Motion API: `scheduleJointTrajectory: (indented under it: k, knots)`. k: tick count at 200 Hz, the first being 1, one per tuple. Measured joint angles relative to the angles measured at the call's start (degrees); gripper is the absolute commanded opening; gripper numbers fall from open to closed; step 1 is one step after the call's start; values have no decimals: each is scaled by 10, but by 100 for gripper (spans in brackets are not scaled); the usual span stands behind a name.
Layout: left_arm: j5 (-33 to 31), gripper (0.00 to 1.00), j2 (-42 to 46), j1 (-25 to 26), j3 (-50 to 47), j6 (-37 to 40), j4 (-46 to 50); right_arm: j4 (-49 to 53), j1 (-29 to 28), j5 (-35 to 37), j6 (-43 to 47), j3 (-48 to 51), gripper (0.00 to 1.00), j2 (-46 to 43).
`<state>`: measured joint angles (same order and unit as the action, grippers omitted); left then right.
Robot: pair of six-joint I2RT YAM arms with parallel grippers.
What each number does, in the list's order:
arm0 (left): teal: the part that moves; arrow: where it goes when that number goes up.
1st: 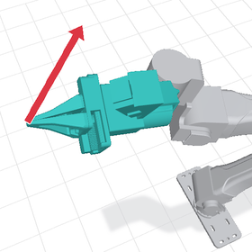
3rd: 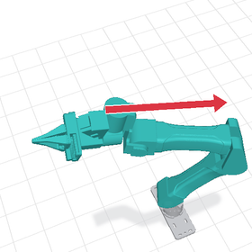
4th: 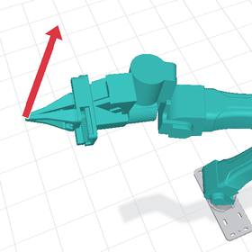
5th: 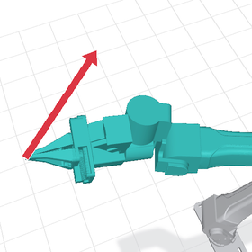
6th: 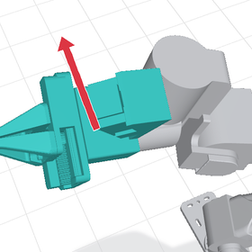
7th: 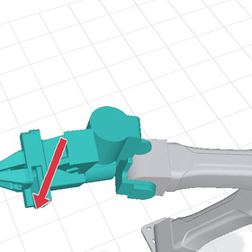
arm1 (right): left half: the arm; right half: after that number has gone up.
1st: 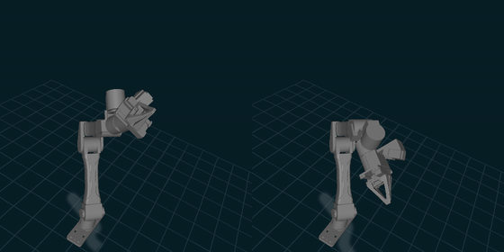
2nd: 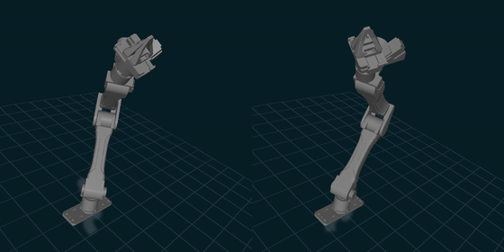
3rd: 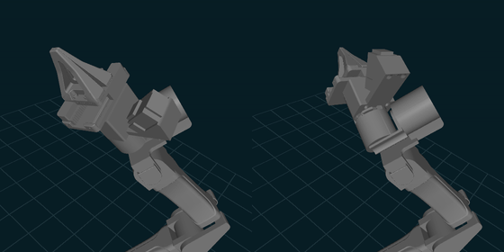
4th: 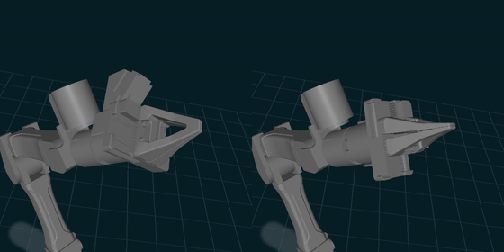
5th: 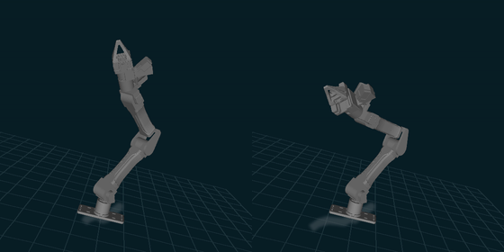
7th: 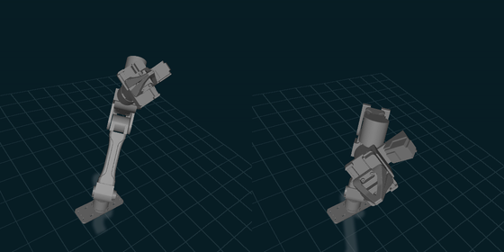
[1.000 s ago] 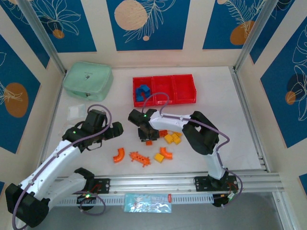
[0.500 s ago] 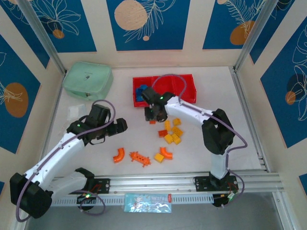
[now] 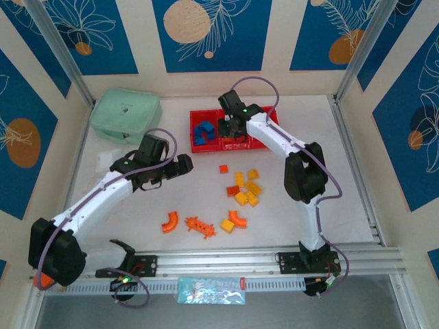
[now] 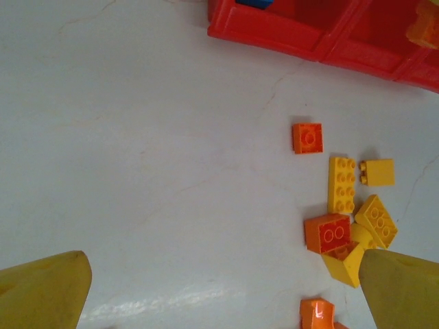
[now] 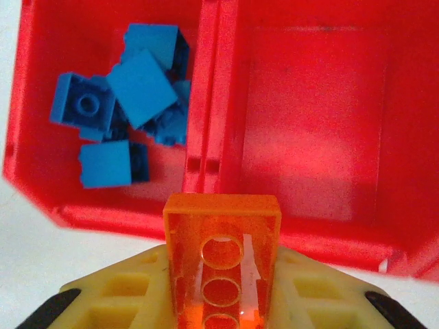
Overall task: Sort the legos into containers by color
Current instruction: Place the lego in the container.
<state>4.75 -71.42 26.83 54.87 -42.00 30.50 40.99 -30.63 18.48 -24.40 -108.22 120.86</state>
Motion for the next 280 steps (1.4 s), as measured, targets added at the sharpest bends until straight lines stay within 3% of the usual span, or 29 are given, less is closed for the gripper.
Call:
scheduleJointTrajectory:
  k: [55, 100, 147, 227, 280]
  knots:
    - [13, 99, -44, 0, 20, 0, -24, 6, 31, 4, 26, -84, 33, 69]
    - [13, 99, -45, 0, 21, 0, -31, 11, 51, 6, 42, -138, 52, 113]
    - [13, 99, -44, 0, 29, 3, -26, 28, 56, 6, 47, -144, 55, 118]
    - [12, 99, 45, 1, -8, -7, -9, 26, 1, -56, 38, 104, 65, -80]
    - [-6, 99, 100, 2, -79, -33, 4, 12, -28, -79, 34, 221, 68, -104]
